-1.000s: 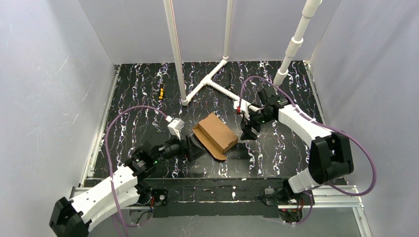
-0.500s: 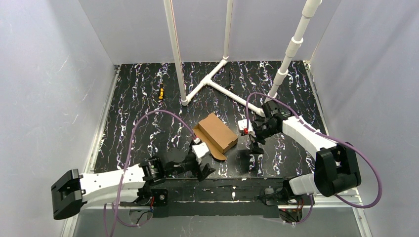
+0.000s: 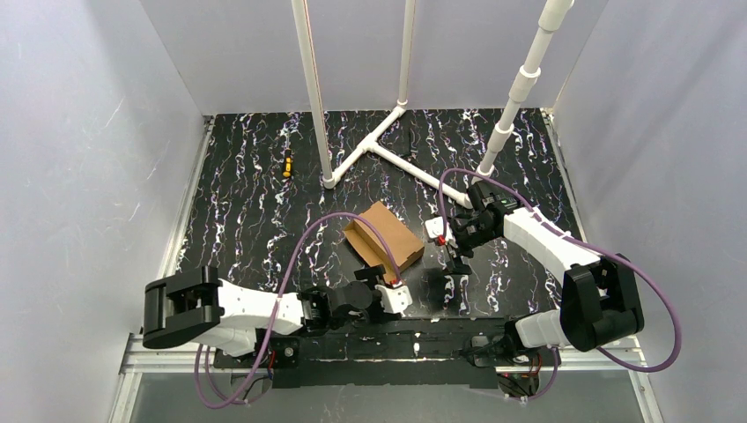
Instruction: Fold the paper box
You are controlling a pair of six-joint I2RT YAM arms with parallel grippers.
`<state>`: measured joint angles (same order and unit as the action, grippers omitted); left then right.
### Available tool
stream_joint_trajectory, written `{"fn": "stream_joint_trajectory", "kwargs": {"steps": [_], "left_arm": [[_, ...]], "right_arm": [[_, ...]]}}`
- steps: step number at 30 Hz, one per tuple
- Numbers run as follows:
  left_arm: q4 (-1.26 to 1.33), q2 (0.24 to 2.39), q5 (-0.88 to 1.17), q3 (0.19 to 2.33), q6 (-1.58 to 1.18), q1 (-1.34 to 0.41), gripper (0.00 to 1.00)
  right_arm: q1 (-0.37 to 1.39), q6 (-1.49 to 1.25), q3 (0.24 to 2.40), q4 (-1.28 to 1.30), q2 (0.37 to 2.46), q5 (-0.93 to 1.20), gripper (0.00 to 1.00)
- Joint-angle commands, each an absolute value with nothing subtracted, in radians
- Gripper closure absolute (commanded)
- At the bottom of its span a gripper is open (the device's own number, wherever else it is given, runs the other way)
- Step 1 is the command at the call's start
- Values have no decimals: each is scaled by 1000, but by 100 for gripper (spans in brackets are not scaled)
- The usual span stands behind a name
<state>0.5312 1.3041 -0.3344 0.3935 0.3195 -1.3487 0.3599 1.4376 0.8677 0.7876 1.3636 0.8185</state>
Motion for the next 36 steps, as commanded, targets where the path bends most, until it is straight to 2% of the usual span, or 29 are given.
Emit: {"fn": "stream_joint_trajectory", "kwargs": {"steps": [1, 11, 16, 22, 36], "left_arm": [[645, 1346, -408, 437, 387, -1354, 29], [712, 1443, -374, 446, 385, -1355, 48], [751, 1499, -384, 448, 391, -1354, 52], [824, 1548, -420, 445, 381, -1354, 64], [891, 1604, -405, 447, 365, -1350, 76]], "right_arm": [[356, 1459, 867, 805, 1334, 850, 2], [356, 1458, 865, 804, 1335, 851, 2], [356, 1458, 865, 804, 1341, 854, 2], [356, 1460, 863, 805, 1347, 856, 2], [356, 1474, 865, 818, 1355, 861, 2]]}}
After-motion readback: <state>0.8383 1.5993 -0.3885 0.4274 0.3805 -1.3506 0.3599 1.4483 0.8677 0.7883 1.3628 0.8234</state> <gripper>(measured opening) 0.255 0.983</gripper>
